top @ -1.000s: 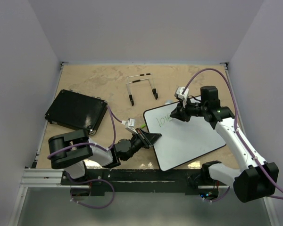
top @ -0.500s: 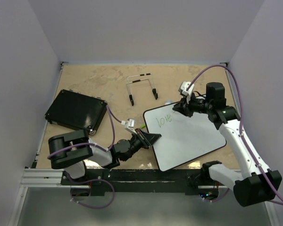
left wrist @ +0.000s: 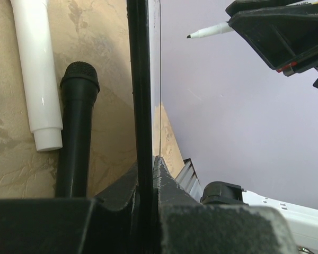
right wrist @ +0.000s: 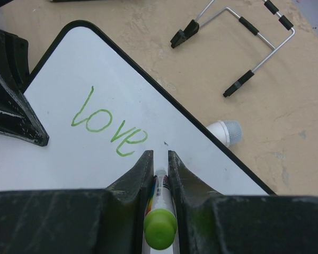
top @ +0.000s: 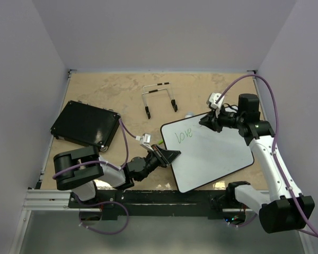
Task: Write a sentence on the whiteboard
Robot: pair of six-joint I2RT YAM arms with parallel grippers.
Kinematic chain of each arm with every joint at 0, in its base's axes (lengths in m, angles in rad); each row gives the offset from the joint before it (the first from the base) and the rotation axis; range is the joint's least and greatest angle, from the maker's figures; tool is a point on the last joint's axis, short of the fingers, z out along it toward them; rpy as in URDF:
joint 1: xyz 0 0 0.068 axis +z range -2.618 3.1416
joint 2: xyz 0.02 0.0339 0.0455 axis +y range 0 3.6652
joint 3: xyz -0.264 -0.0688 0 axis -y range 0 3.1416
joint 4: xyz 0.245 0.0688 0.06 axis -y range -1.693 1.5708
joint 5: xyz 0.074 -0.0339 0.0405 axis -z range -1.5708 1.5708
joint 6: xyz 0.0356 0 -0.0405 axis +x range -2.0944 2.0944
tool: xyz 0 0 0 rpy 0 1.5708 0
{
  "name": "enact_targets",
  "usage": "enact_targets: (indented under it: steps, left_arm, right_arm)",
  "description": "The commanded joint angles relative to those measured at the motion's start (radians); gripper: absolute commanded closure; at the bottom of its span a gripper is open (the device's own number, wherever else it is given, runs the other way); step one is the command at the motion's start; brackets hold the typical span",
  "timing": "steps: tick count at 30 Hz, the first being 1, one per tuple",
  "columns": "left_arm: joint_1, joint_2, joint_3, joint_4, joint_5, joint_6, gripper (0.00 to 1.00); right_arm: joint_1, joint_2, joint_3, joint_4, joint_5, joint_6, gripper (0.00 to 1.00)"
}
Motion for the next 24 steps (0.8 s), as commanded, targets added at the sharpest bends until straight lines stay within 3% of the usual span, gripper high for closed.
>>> enact_targets:
  steps: [1, 24]
  left_arm:
    - [-0.004, -0.028, -0.012, 0.17, 0.001, 0.1, 1.0]
    - [-0.004, -0.049, 0.0, 0.113, -0.008, 0.09, 1.0]
  right_arm:
    - [-0.02, -0.028, -0.009, -0.008, -0.065, -0.042, 1.0]
    - [-0.095, 0.006, -0.035, 0.007, -0.231, -0.083, 1.0]
